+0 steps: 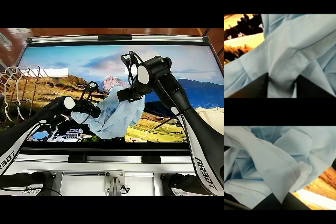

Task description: Fold the shirts.

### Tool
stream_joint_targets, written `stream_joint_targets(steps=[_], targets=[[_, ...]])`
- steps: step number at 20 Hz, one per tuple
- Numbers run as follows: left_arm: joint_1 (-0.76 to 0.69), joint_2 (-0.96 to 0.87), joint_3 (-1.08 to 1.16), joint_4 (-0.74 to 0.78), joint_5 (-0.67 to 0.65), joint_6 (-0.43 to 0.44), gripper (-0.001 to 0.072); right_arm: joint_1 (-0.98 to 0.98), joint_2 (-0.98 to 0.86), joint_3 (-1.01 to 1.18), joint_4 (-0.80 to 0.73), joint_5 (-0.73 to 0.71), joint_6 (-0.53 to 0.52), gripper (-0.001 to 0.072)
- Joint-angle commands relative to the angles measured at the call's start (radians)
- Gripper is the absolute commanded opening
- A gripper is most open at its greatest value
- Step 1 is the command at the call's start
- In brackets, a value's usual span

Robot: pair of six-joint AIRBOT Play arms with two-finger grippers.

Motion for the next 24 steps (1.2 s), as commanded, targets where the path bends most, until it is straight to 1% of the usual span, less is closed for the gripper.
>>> stream_joint_targets(steps=[1, 4, 5, 6, 8, 11, 13, 16, 18, 19, 20, 23, 24], targets=[[0.002, 0.001, 0.009, -0.017, -0.024, 0.0, 0.0304, -0.001, 0.0, 0.001, 0.0, 0.002, 0.0, 0.0056], [0.034, 0.002, 0.072, -0.016, -0.154, 0.0, 0.0121, -0.001, 0.0, 0.001, 0.0, 0.01, -0.001, 0.0055], [0.055, 0.005, 0.101, -0.016, -0.205, 0.0, 0.0104, -0.001, 0.0, 0.001, 0.0, 0.012, -0.002, 0.0056], [0.078, 0.013, 0.13, -0.015, -0.25, 0.0, 0.0065, -0.001, 0.001, 0.001, 0.0, 0.013, -0.002, 0.0055], [0.123, 0.044, 0.179, -0.009, -0.307, 0.0, 0.006, -0.001, 0.007, 0.001, 0.0, 0.012, -0.006, 0.0056], [0.188, 0.136, 0.244, 0.027, -0.355, 0.0, 0.0049, -0.001, 0.045, 0.002, 0.003, 0.012, -0.005, 0.0055], [0.211, 0.219, 0.272, 0.057, -0.377, -0.001, 0.0047, -0.001, 0.08, 0.027, 0.058, 0.017, -0.006, 0.0055], [0.213, 0.359, 0.28, 0.135, -0.376, -0.048, 0.0046, -0.001, 0.11, 0.087, 0.233, 0.017, -0.005, 0.0055], [0.213, 0.434, 0.28, 0.212, -0.377, -0.124, 0.0046, -0.001, 0.113, 0.102, 0.341, 0.026, 0.026, 0.0055], [0.213, 0.46, 0.28, 0.243, -0.381, -0.162, 0.0046, 0.0, 0.108, 0.102, 0.369, 0.034, 0.051, 0.0055], [0.213, 0.478, 0.28, 0.254, -0.398, -0.192, 0.0047, 0.006, 0.098, 0.102, 0.377, 0.049, 0.063, 0.0055], [0.211, 0.476, 0.272, 0.254, -0.48, -0.236, 0.0046, 0.029, 0.053, 0.102, 0.357, 0.106, 0.067, 0.0056], [0.211, 0.469, 0.256, 0.255, -0.488, -0.252, 0.0047, 0.037, 0.034, 0.102, 0.356, 0.114, 0.066, 0.0056]])
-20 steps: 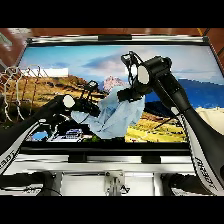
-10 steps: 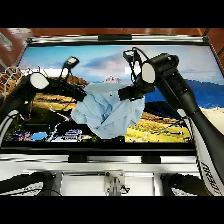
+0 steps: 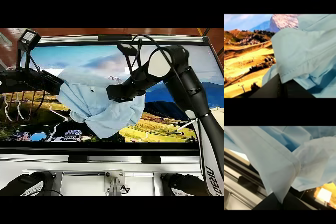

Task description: Fold the shirts.

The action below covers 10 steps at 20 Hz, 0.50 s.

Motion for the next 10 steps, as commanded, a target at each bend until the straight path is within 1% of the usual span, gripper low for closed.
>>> stream_joint_targets(steps=[1, 2, 3, 4, 7, 8, 9, 10], targets=[[0.0, 0.01, -0.035, 0.03, -0.055, -0.069, 0.0047, 0.024, -0.052, 0.005, 0.031, 0.043, 0.014, 0.0078], [0.0, 0.005, -0.054, 0.029, -0.055, -0.069, 0.0047, 0.03, -0.069, 0.005, 0.034, 0.043, 0.015, 0.0127], [0.0, -0.002, -0.074, 0.03, -0.055, -0.069, 0.0046, 0.03, -0.085, 0.005, 0.033, 0.043, 0.015, 0.0241], [0.0, -0.011, -0.091, 0.03, -0.055, -0.069, 0.0047, 0.03, -0.101, 0.005, 0.029, 0.045, 0.015, 0.0291], [0.0, -0.036, -0.129, 0.03, -0.043, -0.069, 0.0047, 0.029, -0.155, 0.005, -0.043, 0.081, 0.021, 0.029], [0.0, -0.044, -0.137, 0.029, -0.031, -0.069, 0.0046, 0.029, -0.172, 0.005, -0.063, 0.099, 0.024, 0.0319], [0.0, -0.053, -0.138, 0.029, -0.021, -0.069, 0.0047, 0.029, -0.189, 0.005, -0.067, 0.112, 0.024, 0.0411], [0.0, -0.063, -0.138, 0.029, -0.006, -0.069, 0.0046, 0.029, -0.203, 0.005, -0.067, 0.118, 0.024, 0.0406]])
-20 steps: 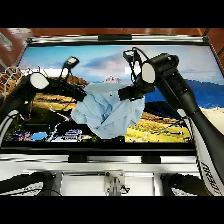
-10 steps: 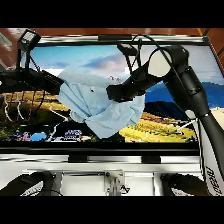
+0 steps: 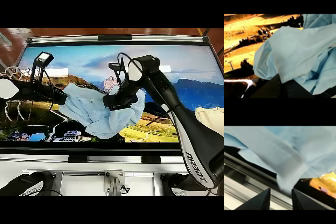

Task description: Fold the shirts.

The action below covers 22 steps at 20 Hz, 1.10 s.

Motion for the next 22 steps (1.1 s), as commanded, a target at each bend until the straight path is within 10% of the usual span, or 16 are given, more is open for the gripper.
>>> stream_joint_targets(steps=[1, 5, 7, 10, 16, 22], targets=[[0.0, -0.032, -0.018, 0.002, 0.041, -0.004, 0.0047, 0.002, -0.056, 0.001, -0.034, 0.037, 0.005, 0.0406], [0.0, -0.066, -0.018, 0.002, 0.093, -0.004, 0.0047, 0.002, -0.068, 0.0, -0.035, 0.038, 0.011, 0.0409], [0.0, -0.082, -0.018, 0.002, 0.108, -0.004, 0.0047, 0.002, -0.069, 0.0, -0.06, 0.053, 0.009, 0.0576], [0.001, -0.092, -0.018, 0.015, 0.111, -0.004, 0.0047, 0.022, -0.039, -0.073, -0.106, 0.074, -0.052, 0.058], [0.019, -0.092, -0.018, 0.027, 0.105, -0.005, 0.0046, 0.103, 0.021, -0.384, 0.026, -0.38, -0.182, 0.0578], [0.021, -0.092, -0.018, 0.027, 0.097, -0.004, 0.0046, 0.118, -0.056, -0.384, -0.008, -0.467, -0.187, 0.0549]])
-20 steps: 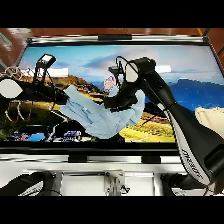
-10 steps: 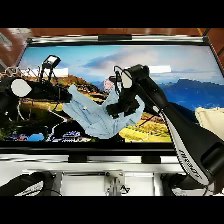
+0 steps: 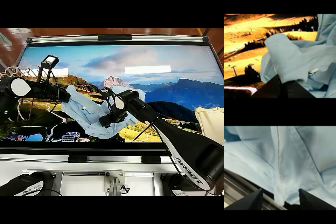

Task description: Fold the shirts.

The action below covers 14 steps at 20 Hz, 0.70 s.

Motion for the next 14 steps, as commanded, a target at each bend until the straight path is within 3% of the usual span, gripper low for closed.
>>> stream_joint_targets(steps=[1, 2, 4, 5, 9, 14], targets=[[0.002, -0.001, 0.0, 0.001, -0.003, 0.0, 0.0046, 0.007, -0.047, -0.014, 0.003, -0.064, -0.018, 0.0547], [0.002, -0.001, 0.0, 0.001, -0.003, 0.0, 0.0046, 0.007, -0.057, -0.014, 0.003, -0.066, -0.018, 0.0525], [0.002, -0.001, 0.0, 0.001, -0.003, 0.0, 0.0046, 0.007, -0.06, -0.012, 0.0, -0.092, -0.013, 0.016], [0.002, -0.001, 0.0, 0.001, -0.003, 0.001, 0.0047, 0.007, -0.054, -0.006, -0.013, -0.103, -0.013, 0.0052], [0.002, 0.004, 0.007, 0.001, -0.008, 0.001, 0.0047, 0.007, 0.03, 0.08, -0.188, -0.054, -0.013, 0.0055], [0.0, 0.032, 0.11, -0.043, -0.159, 0.0, 0.0048, 0.007, 0.206, 0.299, -0.46, 0.182, -0.004, 0.0055]])
